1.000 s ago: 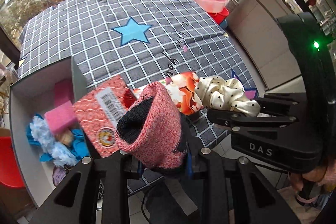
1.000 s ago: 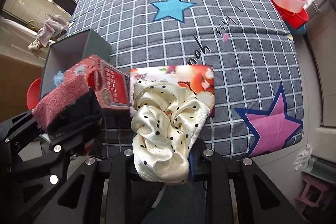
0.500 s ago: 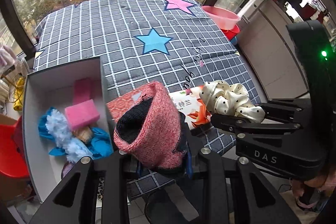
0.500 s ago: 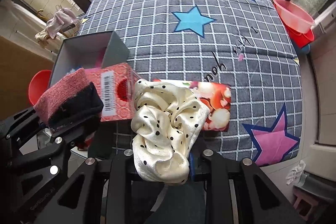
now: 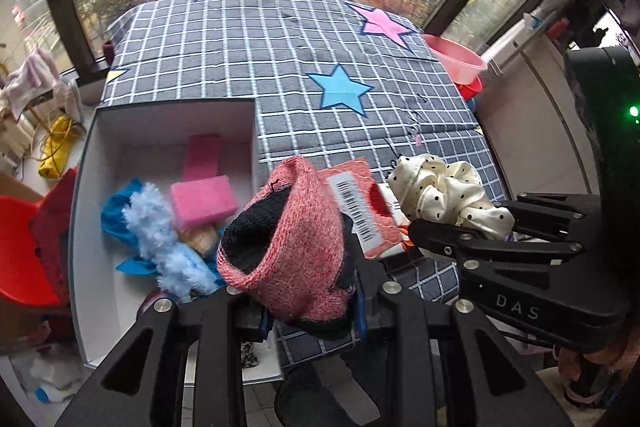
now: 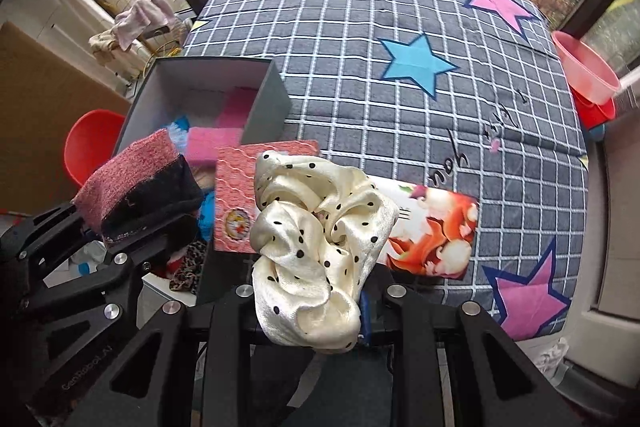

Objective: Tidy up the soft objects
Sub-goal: 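Carry the pink sock and scrunchie with both tools over the white box, then open both tools to drop the pink sock and scrunchie into the box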

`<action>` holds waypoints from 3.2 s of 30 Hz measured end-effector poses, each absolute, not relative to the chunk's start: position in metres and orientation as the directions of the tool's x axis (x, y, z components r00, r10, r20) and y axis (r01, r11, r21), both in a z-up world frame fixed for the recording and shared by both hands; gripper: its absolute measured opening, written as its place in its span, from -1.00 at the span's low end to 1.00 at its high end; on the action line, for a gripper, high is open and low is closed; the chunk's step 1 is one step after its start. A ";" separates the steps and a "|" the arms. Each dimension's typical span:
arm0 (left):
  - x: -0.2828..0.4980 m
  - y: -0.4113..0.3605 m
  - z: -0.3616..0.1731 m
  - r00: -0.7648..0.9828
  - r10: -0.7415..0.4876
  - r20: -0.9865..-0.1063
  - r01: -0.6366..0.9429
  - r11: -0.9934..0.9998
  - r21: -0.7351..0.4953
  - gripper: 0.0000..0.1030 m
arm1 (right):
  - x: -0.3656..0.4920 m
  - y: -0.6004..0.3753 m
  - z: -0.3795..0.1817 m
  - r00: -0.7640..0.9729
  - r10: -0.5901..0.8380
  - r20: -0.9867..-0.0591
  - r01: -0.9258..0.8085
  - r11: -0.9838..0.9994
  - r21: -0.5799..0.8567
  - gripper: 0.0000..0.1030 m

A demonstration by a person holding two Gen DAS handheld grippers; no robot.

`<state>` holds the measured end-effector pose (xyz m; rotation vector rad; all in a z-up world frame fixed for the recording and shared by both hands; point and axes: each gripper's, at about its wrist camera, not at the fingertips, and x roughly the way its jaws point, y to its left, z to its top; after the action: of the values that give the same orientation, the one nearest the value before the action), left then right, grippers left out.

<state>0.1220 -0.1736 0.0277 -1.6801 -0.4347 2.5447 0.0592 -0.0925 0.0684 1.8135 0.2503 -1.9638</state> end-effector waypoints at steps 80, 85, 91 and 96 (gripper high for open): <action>0.084 -0.304 -0.024 -0.291 0.029 -0.956 0.480 -0.860 -0.172 -0.38 | 0.001 -0.224 0.030 0.161 -0.275 -0.948 0.539 -0.780 0.318 -0.45; 0.082 -0.307 -0.026 -0.284 0.027 -0.958 0.486 -0.858 -0.168 -0.38 | 0.001 -0.228 0.029 0.169 -0.279 -0.945 0.539 -0.776 0.326 -0.45; 0.079 -0.310 -0.030 -0.274 0.020 -0.962 0.488 -0.859 -0.156 -0.37 | -0.001 -0.229 0.026 0.177 -0.277 -0.944 0.534 -0.779 0.329 -0.45; 0.077 -0.310 -0.032 -0.264 0.013 -0.964 0.490 -0.859 -0.146 -0.34 | -0.002 -0.231 0.024 0.181 -0.276 -0.944 0.531 -0.781 0.330 -0.45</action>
<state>0.0767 -0.3105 -0.0324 -2.0503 -0.7502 2.6771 -0.0018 -0.2306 0.0241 1.8401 0.2396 -1.6659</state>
